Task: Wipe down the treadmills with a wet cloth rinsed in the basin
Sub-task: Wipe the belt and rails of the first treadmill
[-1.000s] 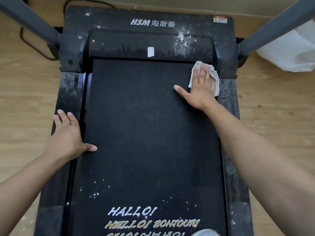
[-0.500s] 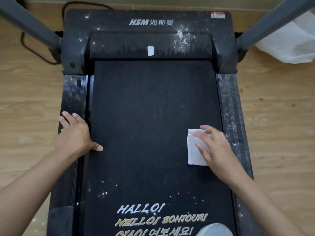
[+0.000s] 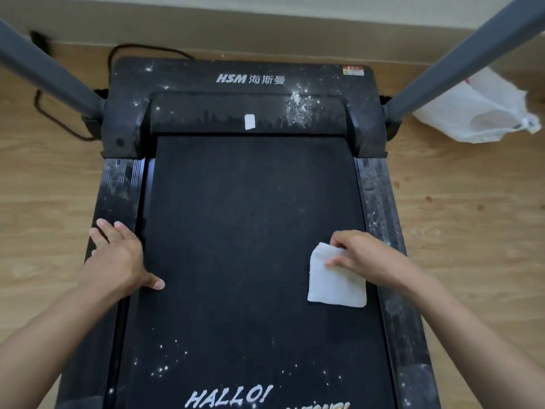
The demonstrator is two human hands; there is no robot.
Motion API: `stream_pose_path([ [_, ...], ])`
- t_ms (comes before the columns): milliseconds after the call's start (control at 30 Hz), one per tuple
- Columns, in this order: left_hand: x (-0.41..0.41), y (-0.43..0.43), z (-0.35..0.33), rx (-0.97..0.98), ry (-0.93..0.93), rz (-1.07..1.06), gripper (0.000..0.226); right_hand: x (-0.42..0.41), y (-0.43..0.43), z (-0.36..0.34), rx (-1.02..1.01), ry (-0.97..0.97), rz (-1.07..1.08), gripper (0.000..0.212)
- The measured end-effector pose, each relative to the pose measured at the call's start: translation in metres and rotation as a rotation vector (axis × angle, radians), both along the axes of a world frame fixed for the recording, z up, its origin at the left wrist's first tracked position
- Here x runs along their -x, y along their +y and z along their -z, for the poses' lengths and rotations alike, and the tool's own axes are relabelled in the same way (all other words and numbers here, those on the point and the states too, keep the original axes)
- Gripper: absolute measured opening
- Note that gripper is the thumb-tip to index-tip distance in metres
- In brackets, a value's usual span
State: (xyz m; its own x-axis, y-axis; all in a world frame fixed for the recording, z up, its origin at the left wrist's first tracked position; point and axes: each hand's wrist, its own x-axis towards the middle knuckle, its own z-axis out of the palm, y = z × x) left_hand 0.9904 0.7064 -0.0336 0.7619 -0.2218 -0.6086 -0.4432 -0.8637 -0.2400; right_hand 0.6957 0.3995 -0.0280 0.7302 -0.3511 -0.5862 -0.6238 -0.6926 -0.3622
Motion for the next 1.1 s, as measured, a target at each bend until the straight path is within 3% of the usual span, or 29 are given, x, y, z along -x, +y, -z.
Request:
stream_pose_path([
  [133, -0.003, 0.004, 0.004, 0.006, -0.006, 0.011, 0.166, -0.034, -0.040, -0.038, 0.053, -0.300, 0.027, 0.027],
  [267, -0.008, 0.011, 0.012, 0.015, -0.022, 0.041, 0.168, -0.077, -0.084, -0.086, 0.329, -0.730, 0.057, 0.018],
  [367, -0.009, 0.011, 0.016, -0.001, -0.048, 0.069, 0.170, -0.102, -0.102, -0.107, 0.615, -0.848, 0.049, 0.011],
  [467, -0.009, 0.008, 0.016, -0.007, -0.059, 0.060, 0.170, -0.111, -0.100, -0.077, 0.811, -0.698, 0.017, 0.016],
  [600, -0.009, 0.007, 0.019, -0.011, -0.077, 0.037, 0.172, -0.086, -0.067, -0.004, 0.573, -0.184, 0.007, 0.033],
  [633, -0.009, 0.008, 0.019, 0.010, -0.071, 0.034, 0.171, -0.080, -0.061, 0.006, 0.563, -0.169, 0.032, 0.037],
  [767, -0.011, 0.020, 0.020, 0.084, -0.030, 0.037, 0.166, -0.095, -0.054, 0.029, 0.539, -0.421, 0.054, 0.052],
  [867, -0.012, 0.024, 0.019, 0.093, -0.031, 0.060, 0.164, -0.117, -0.060, 0.051, 0.402, -0.307, 0.014, 0.085],
  [933, -0.012, 0.022, 0.018, 0.061, -0.075, 0.105, 0.163, -0.123, -0.067, 0.068, 0.442, -0.258, 0.051, 0.100],
  [1100, -0.015, 0.024, 0.021, 0.063, -0.056, 0.088, 0.165, -0.156, -0.046, 0.075, 0.459, -0.239, 0.402, 0.118],
])
